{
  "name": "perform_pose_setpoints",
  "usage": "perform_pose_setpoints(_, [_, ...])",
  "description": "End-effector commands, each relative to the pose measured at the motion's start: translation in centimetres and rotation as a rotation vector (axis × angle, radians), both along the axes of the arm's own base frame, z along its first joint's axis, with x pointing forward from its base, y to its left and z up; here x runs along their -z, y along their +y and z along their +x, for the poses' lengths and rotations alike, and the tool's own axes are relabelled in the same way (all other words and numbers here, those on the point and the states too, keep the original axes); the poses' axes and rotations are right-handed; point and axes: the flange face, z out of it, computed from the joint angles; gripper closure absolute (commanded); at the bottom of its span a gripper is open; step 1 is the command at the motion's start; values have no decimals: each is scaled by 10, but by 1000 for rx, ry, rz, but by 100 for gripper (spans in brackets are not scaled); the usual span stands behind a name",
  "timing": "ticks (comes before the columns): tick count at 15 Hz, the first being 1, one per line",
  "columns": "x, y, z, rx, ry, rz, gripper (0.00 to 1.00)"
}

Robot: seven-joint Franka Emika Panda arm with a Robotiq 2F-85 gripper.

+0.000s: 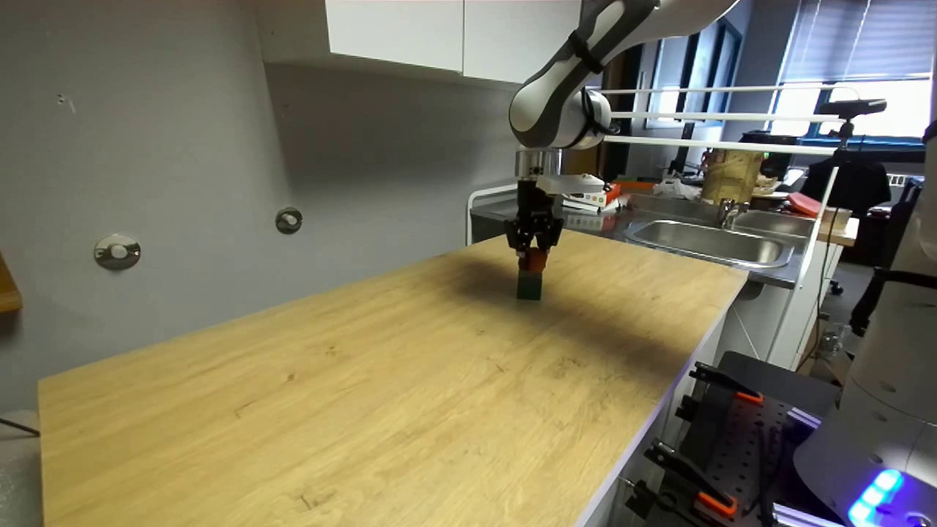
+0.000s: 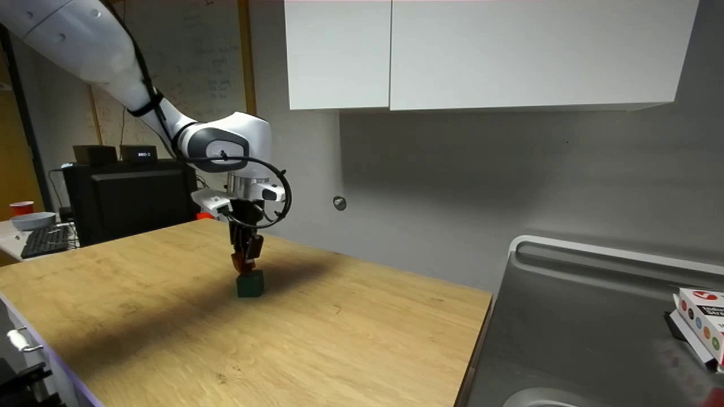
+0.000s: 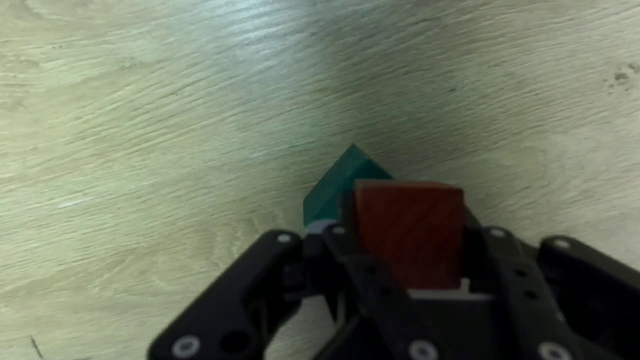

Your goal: Pick the orange block and put it on the green block

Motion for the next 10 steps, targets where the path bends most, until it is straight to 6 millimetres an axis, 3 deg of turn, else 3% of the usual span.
perform_pose_setpoints(1, [1, -4, 6, 27, 23, -10, 32])
perform_pose_setpoints(2, [2, -4, 7, 29, 25, -9, 31])
perform_pose_setpoints(6, [2, -5, 9, 34, 23, -10, 3])
perform_pose_setpoints(10, [-3, -3, 11, 19, 3, -8, 0])
